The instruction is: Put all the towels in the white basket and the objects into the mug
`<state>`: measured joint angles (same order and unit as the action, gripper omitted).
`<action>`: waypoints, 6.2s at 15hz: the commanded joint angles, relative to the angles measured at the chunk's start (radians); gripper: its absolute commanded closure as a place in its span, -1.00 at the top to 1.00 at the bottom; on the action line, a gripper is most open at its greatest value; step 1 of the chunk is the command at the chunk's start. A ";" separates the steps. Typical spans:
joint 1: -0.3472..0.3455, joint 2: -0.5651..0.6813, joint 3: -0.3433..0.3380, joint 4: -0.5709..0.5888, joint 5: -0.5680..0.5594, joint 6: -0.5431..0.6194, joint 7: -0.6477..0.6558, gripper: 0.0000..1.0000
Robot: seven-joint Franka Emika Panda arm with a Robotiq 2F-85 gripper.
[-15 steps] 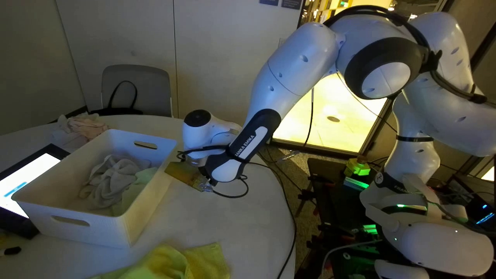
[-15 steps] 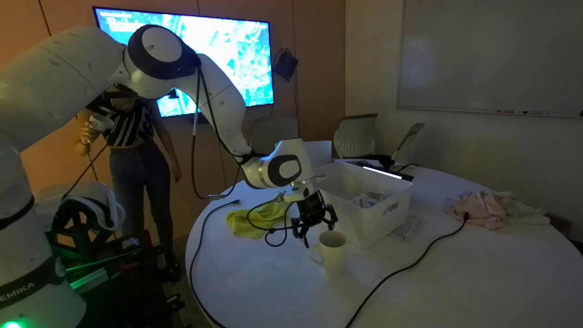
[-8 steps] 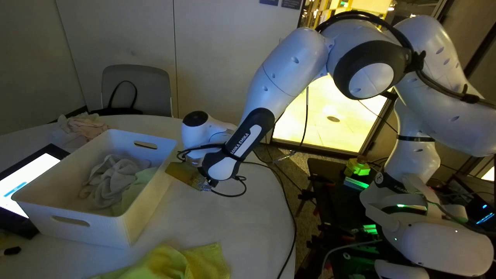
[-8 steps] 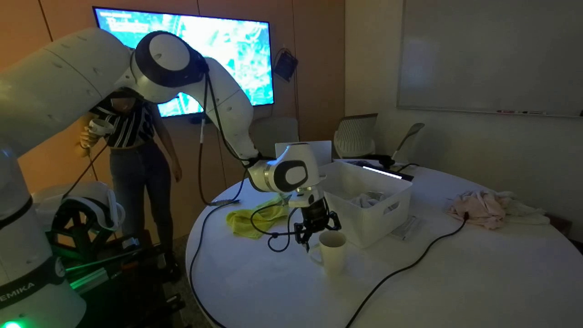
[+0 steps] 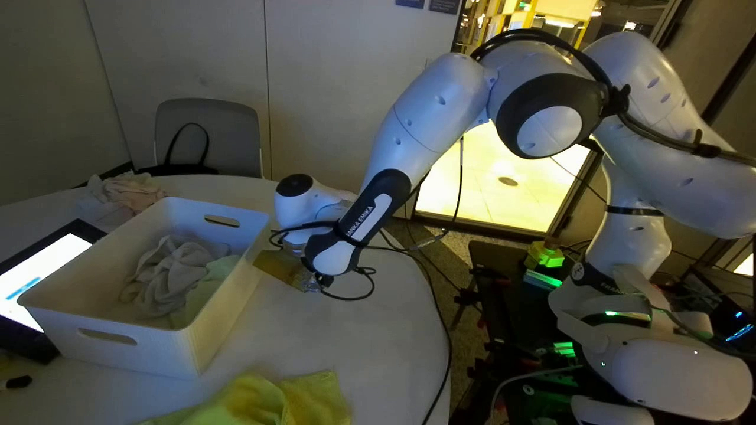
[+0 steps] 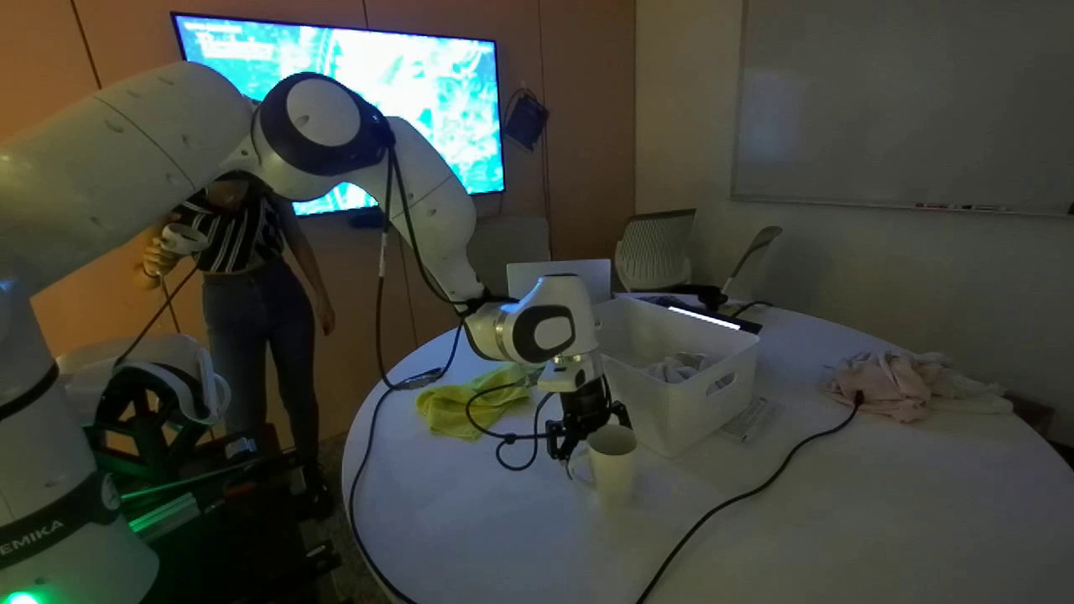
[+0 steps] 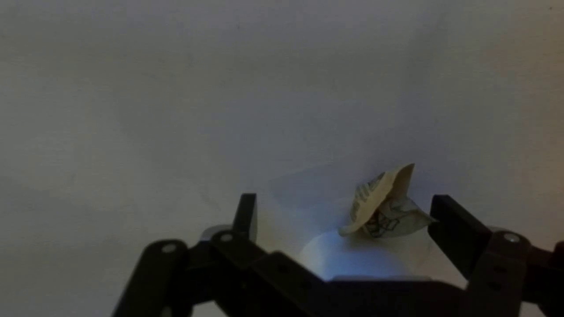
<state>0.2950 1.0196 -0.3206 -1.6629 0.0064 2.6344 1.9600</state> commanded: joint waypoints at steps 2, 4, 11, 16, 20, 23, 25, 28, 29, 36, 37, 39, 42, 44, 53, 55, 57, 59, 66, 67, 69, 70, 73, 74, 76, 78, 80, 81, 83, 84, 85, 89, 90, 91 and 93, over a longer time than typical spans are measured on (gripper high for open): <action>-0.025 0.029 0.016 0.056 -0.022 -0.045 -0.005 1.00; -0.029 0.037 0.020 0.067 -0.022 -0.053 -0.006 1.00; -0.033 0.047 0.020 0.096 -0.033 -0.097 -0.014 0.46; -0.032 0.050 0.017 0.119 -0.057 -0.135 -0.016 0.04; -0.030 0.050 0.016 0.127 -0.082 -0.157 -0.015 -0.52; -0.028 0.051 0.015 0.132 -0.101 -0.167 -0.013 -0.93; -0.025 0.049 0.014 0.132 -0.112 -0.172 -0.012 -0.88; -0.015 0.030 0.016 0.125 -0.139 -0.174 -0.030 -0.88; -0.016 0.019 0.024 0.121 -0.152 -0.169 -0.053 -0.89; -0.025 -0.120 0.129 0.070 -0.181 -0.152 -0.363 -0.90; -0.031 -0.147 0.139 0.061 -0.179 -0.158 -0.408 -0.90; -0.030 -0.186 0.138 0.052 -0.175 -0.185 -0.465 -0.90; -0.045 -0.244 0.136 0.037 -0.171 -0.236 -0.539 -0.90; -0.064 -0.266 0.137 0.043 -0.167 -0.272 -0.580 -0.90; -0.183 -0.296 0.140 0.035 -0.147 -0.319 -0.762 -0.90; -0.214 -0.291 0.144 0.025 -0.135 -0.313 -0.814 -0.90; -0.238 -0.287 0.144 0.013 -0.125 -0.309 -0.862 -0.90; -0.257 -0.286 0.141 -0.001 -0.115 -0.306 -0.901 -0.90; -0.274 -0.286 0.132 -0.022 -0.109 -0.294 -0.965 -0.90; -0.273 -0.286 0.132 -0.022 -0.108 -0.292 -0.968 -0.90; -0.271 -0.289 0.130 -0.023 -0.110 -0.290 -0.974 -0.90; -0.270 -0.292 0.130 -0.024 -0.110 -0.288 -0.978 -0.90; -0.266 -0.292 0.127 -0.022 -0.113 -0.287 -0.984 -0.89; -0.266 -0.293 0.126 -0.022 -0.113 -0.284 -0.985 -0.88; -0.263 -0.293 0.123 -0.020 -0.115 -0.278 -0.985 -0.88; -0.262 -0.292 0.124 -0.017 -0.114 -0.275 -0.987 -0.88; -0.262 -0.290 0.123 -0.012 -0.114 -0.275 -0.988 -0.88; -0.263 -0.288 0.124 -0.008 -0.113 -0.277 -0.989 -0.88; -0.264 -0.286 0.124 -0.003 -0.112 -0.275 -0.990 -0.88; -0.265 -0.285 0.126 0.000 -0.111 -0.275 -0.992 -0.88; -0.266 -0.282 0.127 0.005 -0.111 -0.277 -0.994 -0.88; -0.267 -0.278 0.127 0.014 -0.109 -0.285 -0.997 -0.04; -0.267 -0.279 0.126 0.013 -0.109 -0.285 -0.997 0.13; -0.267 -0.281 0.125 0.010 -0.109 -0.283 -0.996 0.28; -0.266 -0.286 0.126 0.003 -0.109 -0.280 -0.996 0.58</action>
<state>0.0267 0.7504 -0.1917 -1.6543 -0.1232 2.3476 0.9900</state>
